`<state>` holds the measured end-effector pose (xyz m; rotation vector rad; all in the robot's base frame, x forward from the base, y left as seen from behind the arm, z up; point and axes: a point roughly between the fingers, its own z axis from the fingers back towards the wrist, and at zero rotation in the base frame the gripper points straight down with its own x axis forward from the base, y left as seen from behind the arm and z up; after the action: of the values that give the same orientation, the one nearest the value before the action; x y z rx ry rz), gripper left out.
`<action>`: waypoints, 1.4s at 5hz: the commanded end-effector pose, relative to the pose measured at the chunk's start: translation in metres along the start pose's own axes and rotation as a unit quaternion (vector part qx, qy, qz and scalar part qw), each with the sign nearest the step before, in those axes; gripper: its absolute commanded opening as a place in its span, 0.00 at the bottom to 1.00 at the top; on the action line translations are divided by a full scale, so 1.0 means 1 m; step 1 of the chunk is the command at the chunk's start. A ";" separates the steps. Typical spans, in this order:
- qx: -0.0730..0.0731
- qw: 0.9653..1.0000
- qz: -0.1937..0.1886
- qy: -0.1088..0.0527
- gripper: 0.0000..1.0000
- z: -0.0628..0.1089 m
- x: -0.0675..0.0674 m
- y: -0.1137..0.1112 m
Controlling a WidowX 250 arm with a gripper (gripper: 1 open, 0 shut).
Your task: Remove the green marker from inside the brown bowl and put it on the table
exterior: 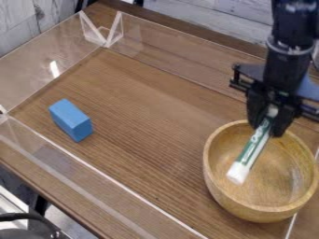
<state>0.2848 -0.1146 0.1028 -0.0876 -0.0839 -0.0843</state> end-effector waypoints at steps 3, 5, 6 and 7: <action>0.021 0.999 0.008 -0.040 0.00 0.063 -0.006 0.066; 0.031 0.999 0.015 -0.035 0.00 0.065 -0.031 0.108; 0.035 0.999 0.018 -0.026 0.00 0.060 -0.039 0.107; 0.037 0.999 0.023 -0.019 0.00 0.054 -0.042 0.107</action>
<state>0.2449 0.0007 0.1296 -0.0222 -0.0638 -0.0279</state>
